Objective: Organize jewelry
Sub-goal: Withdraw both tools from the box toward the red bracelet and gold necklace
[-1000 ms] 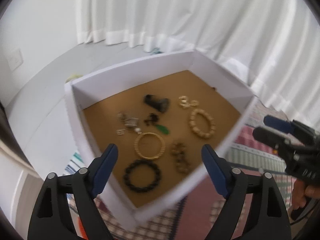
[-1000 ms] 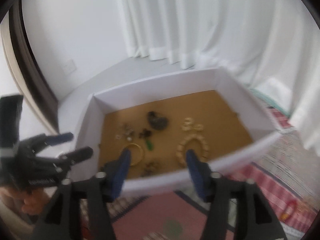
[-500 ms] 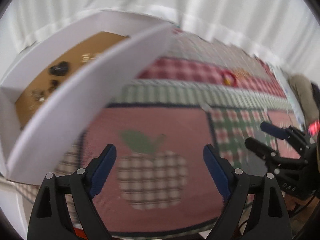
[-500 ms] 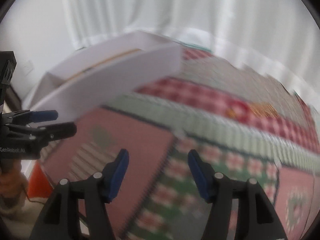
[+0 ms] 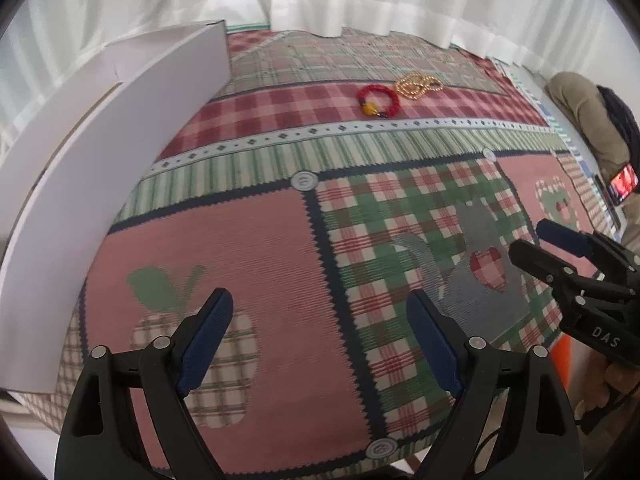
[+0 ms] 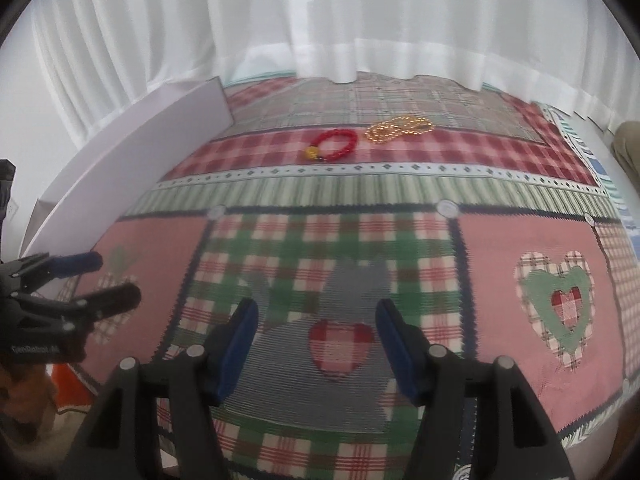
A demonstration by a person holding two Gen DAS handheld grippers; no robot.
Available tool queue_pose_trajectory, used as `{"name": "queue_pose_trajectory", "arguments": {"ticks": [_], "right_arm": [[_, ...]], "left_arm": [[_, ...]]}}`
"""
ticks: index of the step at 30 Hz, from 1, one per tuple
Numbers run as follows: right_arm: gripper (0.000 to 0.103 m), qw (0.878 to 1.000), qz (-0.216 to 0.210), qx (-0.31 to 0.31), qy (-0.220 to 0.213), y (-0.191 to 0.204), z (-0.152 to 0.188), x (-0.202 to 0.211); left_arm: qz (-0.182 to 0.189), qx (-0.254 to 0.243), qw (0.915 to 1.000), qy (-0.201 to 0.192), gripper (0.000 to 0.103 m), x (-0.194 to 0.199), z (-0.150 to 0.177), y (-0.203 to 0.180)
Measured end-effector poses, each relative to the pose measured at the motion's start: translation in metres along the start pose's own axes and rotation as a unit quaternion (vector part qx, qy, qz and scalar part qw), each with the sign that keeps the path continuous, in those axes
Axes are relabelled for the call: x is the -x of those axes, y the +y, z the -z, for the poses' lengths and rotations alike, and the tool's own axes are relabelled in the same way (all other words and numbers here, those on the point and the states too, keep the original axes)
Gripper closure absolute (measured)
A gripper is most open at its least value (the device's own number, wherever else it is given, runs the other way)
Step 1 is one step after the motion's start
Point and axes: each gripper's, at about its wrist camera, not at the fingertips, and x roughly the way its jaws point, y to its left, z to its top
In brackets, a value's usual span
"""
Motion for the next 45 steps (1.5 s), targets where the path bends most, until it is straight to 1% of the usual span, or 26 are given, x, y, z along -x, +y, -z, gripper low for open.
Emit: {"name": "queue_pose_trajectory", "arguments": {"ticks": [6,19,45], "right_arm": [[0.040,1.000,-0.004,-0.011,0.006,-0.006,0.003,-0.005],[0.040,0.999,-0.022,-0.012,0.021,0.001,0.006,-0.015],[0.040,0.999,-0.032,-0.026,0.018,-0.005,0.005,-0.013]], "left_arm": [[-0.001,-0.007,1.0000,0.006,0.014,-0.008,-0.004,-0.008],[-0.005,0.016,0.9994,0.029,0.014,-0.024,-0.005,0.004],[-0.009,0.012,0.9990,0.042,0.014,-0.036,-0.011,0.000]]}}
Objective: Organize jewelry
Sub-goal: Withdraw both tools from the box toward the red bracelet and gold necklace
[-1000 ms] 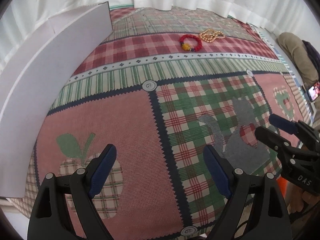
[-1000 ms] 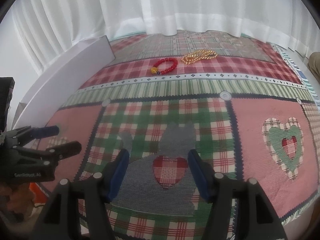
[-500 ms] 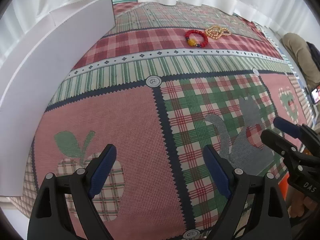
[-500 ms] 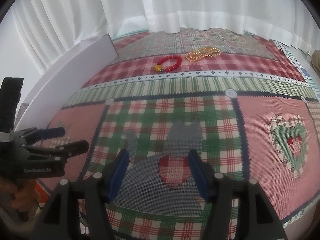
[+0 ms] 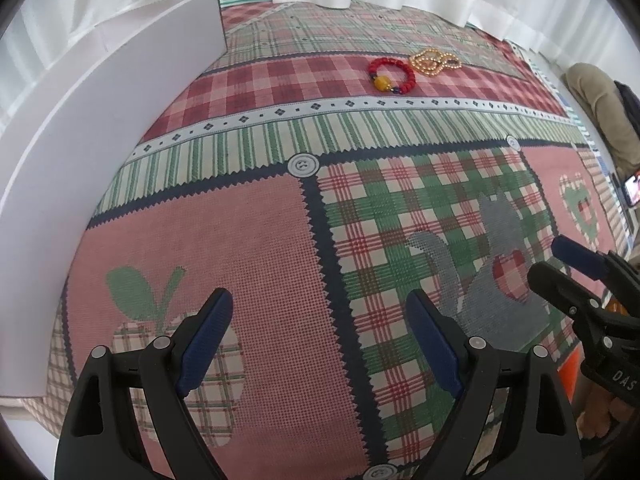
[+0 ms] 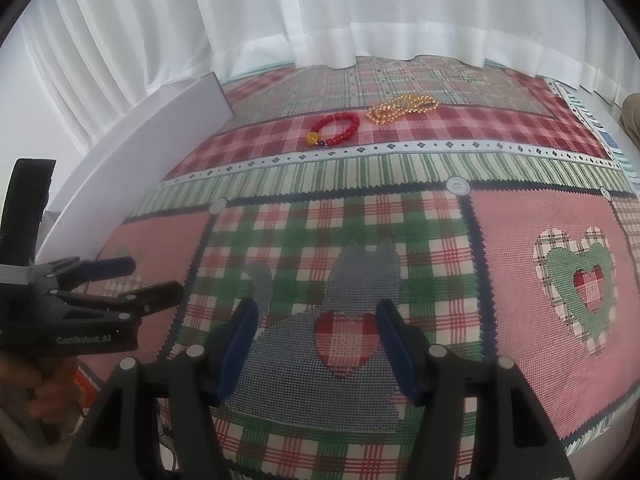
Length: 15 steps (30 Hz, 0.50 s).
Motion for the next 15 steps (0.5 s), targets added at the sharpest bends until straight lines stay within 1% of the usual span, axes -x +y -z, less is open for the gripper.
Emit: {"name": "queue_pose_trajectory", "arguments": {"ticks": [5,9,12,13,15], "right_arm": [[0.040,1.000,-0.001,-0.002,-0.001,0.000,0.000,0.001],[0.040,1.000,-0.001,-0.005,-0.002,-0.002,-0.001,0.001],[0.040,1.000,-0.002,-0.009,-0.004,-0.005,-0.001,0.003],[0.040,1.000,-0.002,-0.010,-0.006,-0.006,-0.001,0.004],[0.040,1.000,0.000,-0.014,-0.011,-0.009,-0.002,0.007]], "left_arm": [[0.000,-0.001,1.0000,-0.005,0.014,0.002,-0.013,-0.001],[0.010,-0.002,0.9999,-0.011,0.014,0.006,-0.029,-0.002],[0.031,-0.002,0.9995,-0.010,0.014,0.009,-0.053,0.002],[0.042,0.003,0.9990,-0.014,0.014,0.011,-0.066,0.006],[0.051,0.018,0.9983,-0.023,0.014,0.012,-0.089,0.014]]}}
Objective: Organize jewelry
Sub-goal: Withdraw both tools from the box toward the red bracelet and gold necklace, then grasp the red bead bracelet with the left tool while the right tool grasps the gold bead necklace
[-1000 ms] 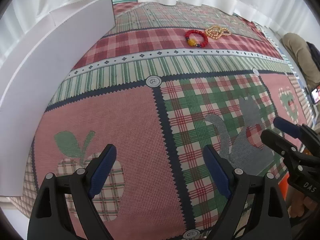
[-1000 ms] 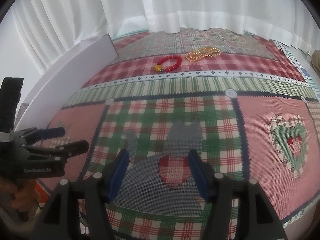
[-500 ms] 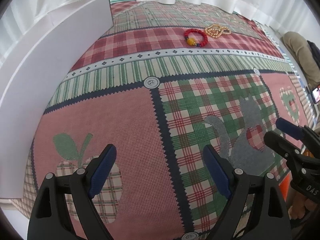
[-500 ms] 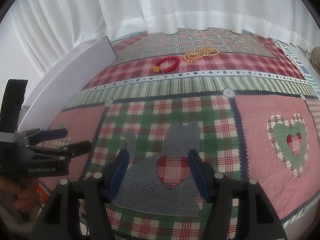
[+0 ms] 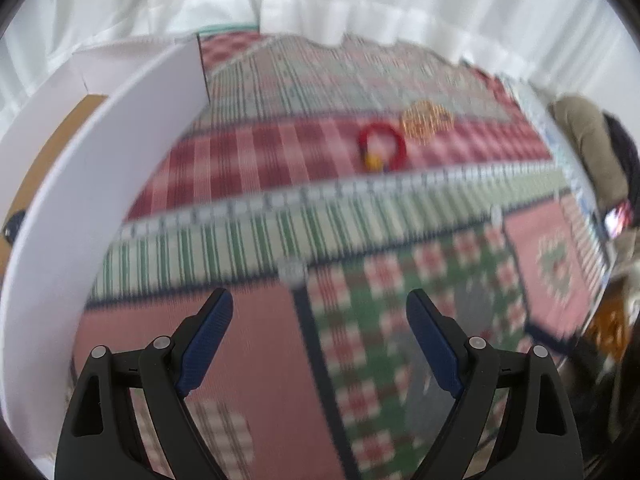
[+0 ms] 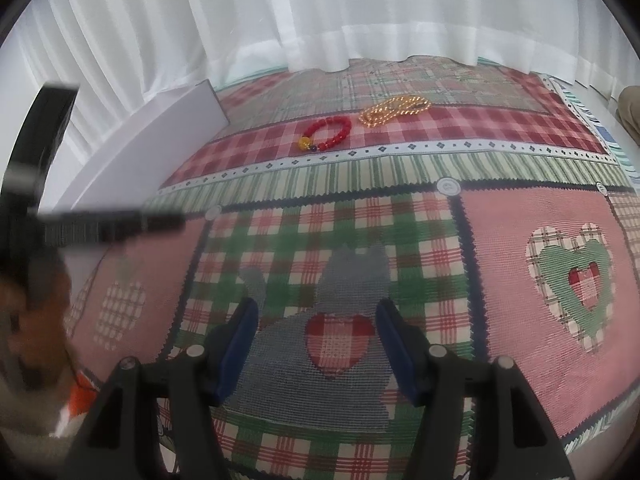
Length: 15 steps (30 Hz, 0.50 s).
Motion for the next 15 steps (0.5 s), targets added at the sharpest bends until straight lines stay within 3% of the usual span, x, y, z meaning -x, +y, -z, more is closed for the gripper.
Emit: {"name": "queue_pose_trajectory", "arguments": {"ticks": [3,8,15], "right_arm": [[0.040,1.000,0.002,-0.008,-0.003,-0.005,-0.002,0.001],[0.040,1.000,0.004,-0.013,-0.002,-0.011,-0.003,-0.001],[0.040,1.000,0.007,-0.019,0.001,-0.017,-0.003,-0.001]], "left_arm": [[0.012,0.011,0.9998,-0.010,0.014,-0.009,-0.030,0.004],[0.023,0.016,0.9996,0.005,0.014,-0.057,-0.070,-0.012],[-0.019,0.007,0.9998,0.007,0.016,-0.120,-0.098,-0.042]]}}
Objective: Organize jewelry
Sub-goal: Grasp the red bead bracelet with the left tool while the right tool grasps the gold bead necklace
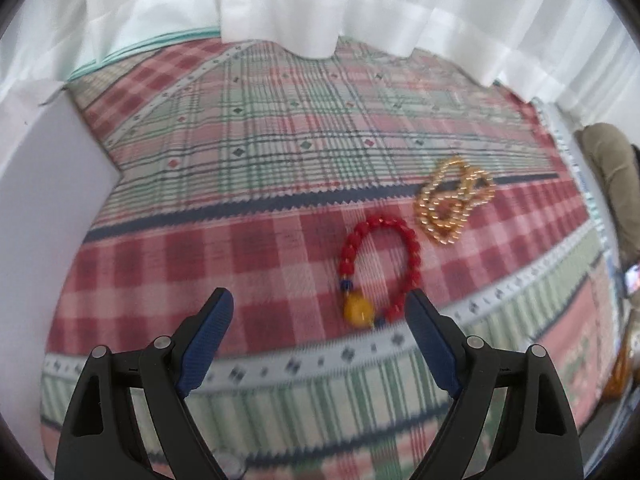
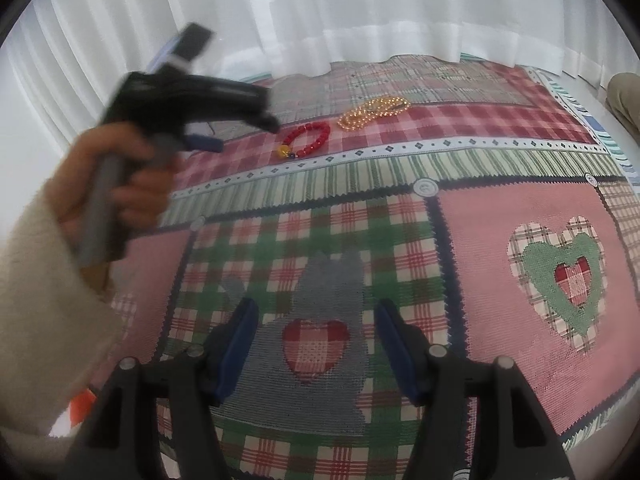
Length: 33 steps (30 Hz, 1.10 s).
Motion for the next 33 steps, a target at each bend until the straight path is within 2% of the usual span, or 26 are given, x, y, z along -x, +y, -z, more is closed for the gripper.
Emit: {"name": "queue_pose_trajectory", "arguments": {"ticks": [2,4,8,11,13,15,17,20,23,25,28,29,30,33], "right_arm": [[0.040,1.000,0.002,-0.002,0.000,-0.003,0.000,0.001],[0.040,1.000,0.004,-0.006,-0.003,-0.007,-0.001,0.003],[0.040,1.000,0.005,-0.010,-0.007,-0.011,-0.003,0.007],[0.040,1.000,0.007,-0.007,-0.009,-0.011,-0.006,0.010],[0.040,1.000,0.005,-0.006,-0.010,-0.010,-0.008,0.012],[0.040,1.000,-0.004,-0.002,-0.006,-0.010,-0.012,0.014],[0.040,1.000,-0.018,0.002,0.001,-0.012,-0.020,0.014],[0.040,0.999,-0.047,-0.007,0.004,-0.028,-0.048,0.017],[0.040,0.999,-0.027,-0.029,-0.005,-0.056,-0.090,0.009],[0.040,0.998,0.006,-0.062,-0.004,-0.082,-0.128,-0.011],[0.040,0.992,-0.019,-0.121,0.029,-0.109,-0.173,-0.058],[0.041,0.989,-0.027,-0.138,0.042,-0.113,-0.185,-0.075],[0.047,0.987,-0.032,-0.150,0.054,-0.113,-0.195,-0.093],[0.053,0.987,-0.033,-0.139,0.079,-0.096,-0.219,-0.138]], "left_arm": [[-0.023,-0.005,0.9997,0.007,0.021,-0.016,0.000,-0.004],[-0.067,-0.028,0.9973,-0.012,0.021,-0.020,0.002,-0.011],[-0.062,-0.021,0.9976,-0.022,0.028,-0.014,0.008,-0.005],[-0.062,-0.040,0.9968,-0.031,0.053,-0.008,0.015,-0.006],[-0.067,-0.066,0.9951,-0.031,0.087,-0.003,0.019,-0.011],[-0.083,-0.084,0.9926,-0.030,0.087,0.002,0.028,-0.014],[-0.078,-0.088,0.9926,-0.028,0.087,0.006,0.035,-0.011],[-0.042,-0.063,0.9971,-0.013,0.088,0.017,0.047,0.008],[-0.010,-0.025,0.9996,-0.003,0.088,0.027,0.059,0.033],[0.008,0.001,1.0000,0.002,0.087,0.032,0.067,0.050],[0.021,0.025,0.9995,0.003,0.087,0.040,0.079,0.068],[0.020,0.027,0.9994,0.004,0.087,0.039,0.079,0.071],[0.020,0.029,0.9994,0.004,0.087,0.040,0.082,0.075],[0.018,0.034,0.9993,0.005,0.087,0.040,0.085,0.083]]}}
